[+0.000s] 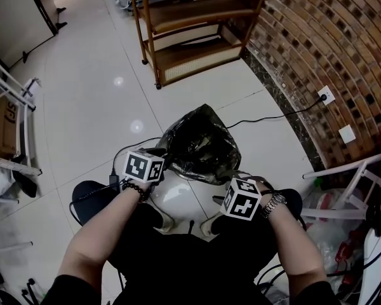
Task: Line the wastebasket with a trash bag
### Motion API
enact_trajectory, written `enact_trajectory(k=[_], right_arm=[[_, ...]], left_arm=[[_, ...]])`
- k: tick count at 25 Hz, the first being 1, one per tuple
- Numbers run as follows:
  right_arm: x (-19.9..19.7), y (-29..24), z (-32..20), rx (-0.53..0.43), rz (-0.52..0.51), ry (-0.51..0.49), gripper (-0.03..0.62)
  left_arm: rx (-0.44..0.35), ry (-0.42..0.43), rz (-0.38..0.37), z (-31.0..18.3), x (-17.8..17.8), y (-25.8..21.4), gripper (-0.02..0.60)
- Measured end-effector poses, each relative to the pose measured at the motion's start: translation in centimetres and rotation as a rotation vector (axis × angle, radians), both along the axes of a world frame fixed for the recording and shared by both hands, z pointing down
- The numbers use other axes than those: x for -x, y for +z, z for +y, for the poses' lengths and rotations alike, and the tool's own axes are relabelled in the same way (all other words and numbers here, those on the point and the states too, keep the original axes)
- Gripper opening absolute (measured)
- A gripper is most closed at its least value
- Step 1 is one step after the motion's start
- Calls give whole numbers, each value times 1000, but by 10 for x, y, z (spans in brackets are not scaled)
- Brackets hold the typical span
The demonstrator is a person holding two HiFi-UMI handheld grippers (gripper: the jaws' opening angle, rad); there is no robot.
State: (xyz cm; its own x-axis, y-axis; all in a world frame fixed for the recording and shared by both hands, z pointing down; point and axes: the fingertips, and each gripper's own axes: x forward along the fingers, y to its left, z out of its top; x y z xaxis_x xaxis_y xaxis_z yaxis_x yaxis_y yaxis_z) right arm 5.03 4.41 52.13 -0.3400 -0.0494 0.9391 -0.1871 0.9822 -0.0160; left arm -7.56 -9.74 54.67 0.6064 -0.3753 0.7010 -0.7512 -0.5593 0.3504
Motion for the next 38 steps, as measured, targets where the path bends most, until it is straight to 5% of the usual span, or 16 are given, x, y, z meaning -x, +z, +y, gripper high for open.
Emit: enact_trajectory(k=[4, 8, 12, 15, 18, 24, 29, 33, 38], right_arm=[[-9, -44, -74, -149, -190, 301, 235], [-51, -38, -157, -320, -118, 545, 235], [-75, 15, -172, -201, 22, 688, 235], [-89, 37, -161, -123, 63, 786, 40], [-97, 46, -140, -98, 60, 851, 3], [-103, 37, -121, -223, 16, 908, 6], [-99, 58, -86, -118, 16, 992, 84], [-88, 61, -77, -50, -35, 989, 208], [-94, 34, -106, -81, -137, 1008, 296]], left_arm=[[30, -49, -24, -5, 10, 3, 147], [45, -89, -41, -8, 11, 2, 153], [55, -81, -111, -11, 9, 11, 153], [41, -74, -152, -20, 12, 17, 115], [17, -65, -171, -33, 16, 17, 90], [-8, -1, -210, -56, 8, 22, 86], [6, 51, -263, -65, 3, 27, 108], [26, 69, -279, -68, 3, 35, 152], [7, 79, -287, -77, 4, 36, 185]])
